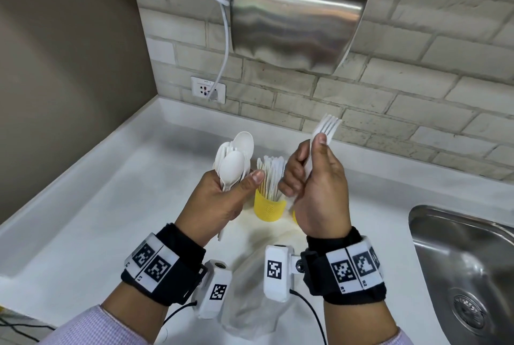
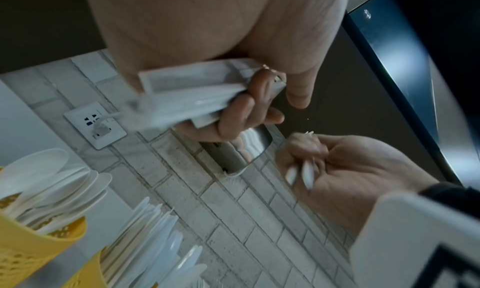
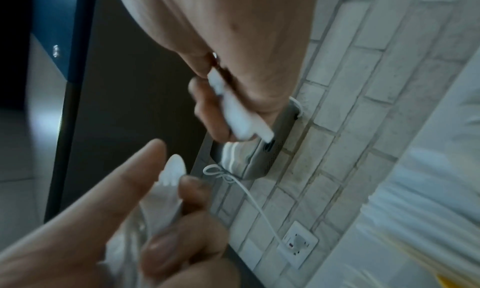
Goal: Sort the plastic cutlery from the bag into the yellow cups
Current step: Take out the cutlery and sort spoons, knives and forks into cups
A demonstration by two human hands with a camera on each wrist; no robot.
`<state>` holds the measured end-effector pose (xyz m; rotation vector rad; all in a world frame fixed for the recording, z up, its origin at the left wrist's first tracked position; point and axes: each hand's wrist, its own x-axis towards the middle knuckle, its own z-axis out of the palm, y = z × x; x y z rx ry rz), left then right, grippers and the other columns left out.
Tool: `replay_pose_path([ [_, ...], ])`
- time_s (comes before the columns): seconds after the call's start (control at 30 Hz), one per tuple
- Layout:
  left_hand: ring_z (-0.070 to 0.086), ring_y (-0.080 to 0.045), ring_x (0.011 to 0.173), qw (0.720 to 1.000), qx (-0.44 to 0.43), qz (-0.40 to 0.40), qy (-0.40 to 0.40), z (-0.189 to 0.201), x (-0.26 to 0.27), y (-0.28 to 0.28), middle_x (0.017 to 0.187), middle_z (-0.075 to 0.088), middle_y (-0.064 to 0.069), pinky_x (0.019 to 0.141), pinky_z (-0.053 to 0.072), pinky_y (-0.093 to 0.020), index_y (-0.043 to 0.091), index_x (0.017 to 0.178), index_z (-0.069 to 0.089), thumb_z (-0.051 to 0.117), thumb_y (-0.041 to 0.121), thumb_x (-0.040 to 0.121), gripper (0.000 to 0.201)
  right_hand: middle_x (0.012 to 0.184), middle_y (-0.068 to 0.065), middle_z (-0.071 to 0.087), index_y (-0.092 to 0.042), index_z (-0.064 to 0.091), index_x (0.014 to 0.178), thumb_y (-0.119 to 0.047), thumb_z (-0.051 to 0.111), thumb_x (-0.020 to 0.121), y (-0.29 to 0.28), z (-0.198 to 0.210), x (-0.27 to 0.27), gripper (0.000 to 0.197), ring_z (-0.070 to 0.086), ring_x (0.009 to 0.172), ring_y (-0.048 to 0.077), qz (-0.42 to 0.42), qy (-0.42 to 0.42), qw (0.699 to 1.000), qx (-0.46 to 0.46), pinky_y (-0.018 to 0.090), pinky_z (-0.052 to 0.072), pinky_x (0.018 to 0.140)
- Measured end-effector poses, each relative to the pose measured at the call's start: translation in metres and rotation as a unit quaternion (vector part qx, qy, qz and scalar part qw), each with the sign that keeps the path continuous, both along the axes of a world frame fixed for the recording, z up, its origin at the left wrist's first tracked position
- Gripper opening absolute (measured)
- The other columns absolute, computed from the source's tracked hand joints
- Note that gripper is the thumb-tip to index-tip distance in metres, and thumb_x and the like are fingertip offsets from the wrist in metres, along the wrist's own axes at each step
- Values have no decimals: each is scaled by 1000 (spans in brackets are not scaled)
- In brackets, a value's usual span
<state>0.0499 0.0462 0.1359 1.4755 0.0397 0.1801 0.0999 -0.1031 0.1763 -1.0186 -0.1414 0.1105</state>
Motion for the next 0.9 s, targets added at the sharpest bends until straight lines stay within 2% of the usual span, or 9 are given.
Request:
replay_pose_path([
  [0.1,17,-25,55,999,-33,-9,-9,-1,1,2,62,21,-22,51,18,-35,11,67,50,76,46,79,45,55,-1,25,-14,46,75,-45,39,107,-5,1,-1,46,19,45,12,-24,-24,996,-86,26,15,45],
  [0.2,17,-25,55,998,-54,-26,-12,-1,2,2,64,22,-23,51,18,-34,12,73,55,77,40,77,36,52,-9,36,-11,52,76,-46,57,100,-4,2,-8,44,30,45,10,-33,-84,978,-189,26,28,49],
  [0.3,19,-23,53,998,-48,-28,-15,-1,2,0,63,26,-13,51,19,-34,5,85,63,77,33,78,32,52,-12,48,-7,61,82,-21,70,95,0,4,-17,21,45,49,9,-17,-159,957,-243,23,41,56],
  [0.43,20,-24,58,999,-18,-33,-27,2,-1,-2,58,34,2,52,19,-37,31,75,73,71,26,77,6,50,-11,28,-17,67,93,-28,81,87,0,-2,-19,19,29,48,12,27,-180,921,-344,27,31,52],
  [0.5,20,-27,60,999,4,-30,-24,3,-1,-3,57,36,5,53,20,-35,38,74,74,66,16,80,24,49,-11,26,-18,68,92,-27,82,85,-1,-4,-18,18,28,47,11,32,-174,920,-350,26,30,50],
  [0.6,18,-34,62,999,2,-37,-19,5,-1,-2,58,36,2,54,18,-41,38,79,76,65,13,81,27,50,-10,26,-17,71,92,-25,82,86,-2,-6,-14,15,28,49,13,30,-182,921,-344,27,30,52],
  [0.77,17,-41,60,998,-3,-60,-25,5,-3,-1,68,36,-25,53,18,-43,36,118,73,70,32,76,43,51,-9,24,-18,73,91,-22,81,87,-1,-7,-13,10,26,50,15,51,-178,924,-336,28,29,52],
  [0.83,17,-41,60,998,-8,-63,-26,5,-2,-1,70,34,-29,53,18,-42,33,122,72,69,31,78,44,51,-7,25,-19,73,87,-17,80,88,-1,-7,-13,7,27,49,14,47,-178,927,-325,25,31,51],
  [0.9,21,-34,56,999,-10,-50,-18,2,1,-1,68,33,-23,52,19,-42,19,120,73,72,29,79,42,51,-5,26,-18,73,84,-13,78,88,-2,-7,-12,8,28,49,12,39,-172,930,-323,23,33,51],
])
